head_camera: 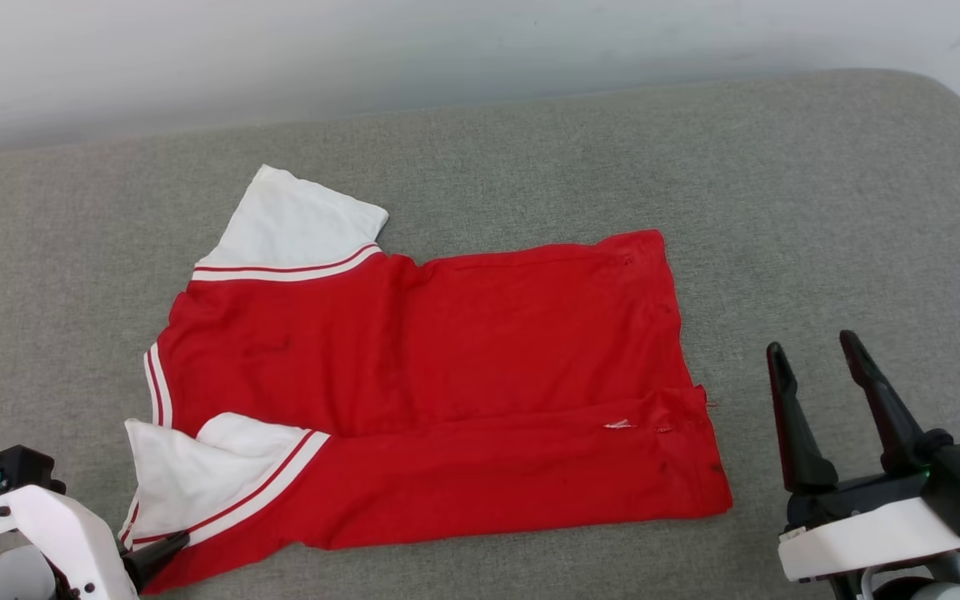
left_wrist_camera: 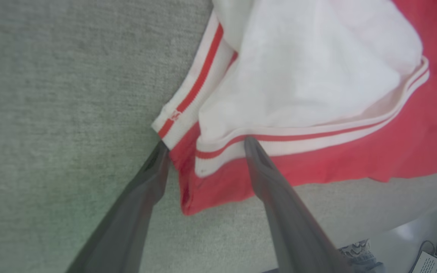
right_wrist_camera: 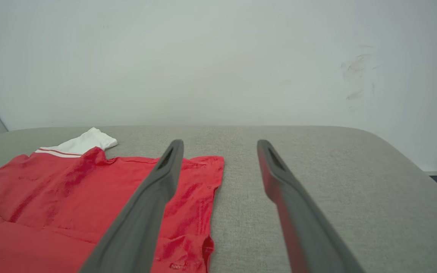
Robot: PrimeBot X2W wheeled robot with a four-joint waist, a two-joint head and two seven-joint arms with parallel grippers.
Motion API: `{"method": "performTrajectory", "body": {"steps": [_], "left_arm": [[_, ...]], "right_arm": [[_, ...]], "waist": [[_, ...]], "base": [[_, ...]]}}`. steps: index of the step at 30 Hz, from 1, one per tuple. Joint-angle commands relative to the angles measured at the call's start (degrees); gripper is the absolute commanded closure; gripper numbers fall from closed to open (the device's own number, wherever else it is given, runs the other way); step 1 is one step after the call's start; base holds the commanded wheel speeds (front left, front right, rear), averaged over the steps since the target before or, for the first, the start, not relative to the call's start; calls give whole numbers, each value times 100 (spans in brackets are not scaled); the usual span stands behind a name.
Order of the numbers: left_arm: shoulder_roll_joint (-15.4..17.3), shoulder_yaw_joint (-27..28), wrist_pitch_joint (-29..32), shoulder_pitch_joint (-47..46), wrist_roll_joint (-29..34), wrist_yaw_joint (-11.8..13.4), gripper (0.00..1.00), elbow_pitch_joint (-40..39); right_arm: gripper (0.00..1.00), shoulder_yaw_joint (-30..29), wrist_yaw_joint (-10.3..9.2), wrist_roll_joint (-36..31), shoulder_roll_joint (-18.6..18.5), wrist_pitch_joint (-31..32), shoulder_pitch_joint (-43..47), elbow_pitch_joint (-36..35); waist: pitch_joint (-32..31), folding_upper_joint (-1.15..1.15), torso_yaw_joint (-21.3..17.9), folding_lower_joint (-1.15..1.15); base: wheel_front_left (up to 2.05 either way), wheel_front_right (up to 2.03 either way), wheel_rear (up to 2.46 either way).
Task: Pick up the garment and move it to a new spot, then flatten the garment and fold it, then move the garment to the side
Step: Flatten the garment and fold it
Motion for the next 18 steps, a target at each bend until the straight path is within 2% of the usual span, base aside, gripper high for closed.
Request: {"method": "performTrajectory", "body": {"steps": [1,2,3,4,7,11,14,18], "left_arm": [[-267,-144,1,125,-40,-43,29,182],[-362,-145,-14,137,-92,-98,68,236],[-450,-130,-69,135,-128,-155,93,278],[-526,-115,-106,141,-160,-206,100,328],[-625,-74,-272,143,-148,-337,100,410],[-527,90,-671,36,60,-468,100,315],[-431,245,-1005,-45,224,-471,100,38],[-311,331,-1289,-64,478,-335,100,-478]], "right_arm": [[0,-31,-2,-3,27,25,-39,-59],[0,-53,-2,9,31,40,-40,-84],[0,-79,-2,25,34,67,-40,-116],[0,-117,-2,13,32,106,-40,-140],[0,-200,-3,104,-14,253,-3,-246],[0,-353,-2,344,-137,812,87,-363],[0,-554,-2,583,-227,1738,143,-353],[0,-778,-2,862,-384,3374,214,-362]], "waist": [[48,0,-13,0],[56,0,-3,0],[58,0,17,0],[57,0,40,0],[13,0,129,0],[-90,0,282,0],[-165,0,394,0],[-216,0,543,0]], "base": [[0,0,0],[0,0,0],[0,0,0],[0,0,0],[0,0,0],[0,0,0],[0,0,0],[0,0,0]]}}
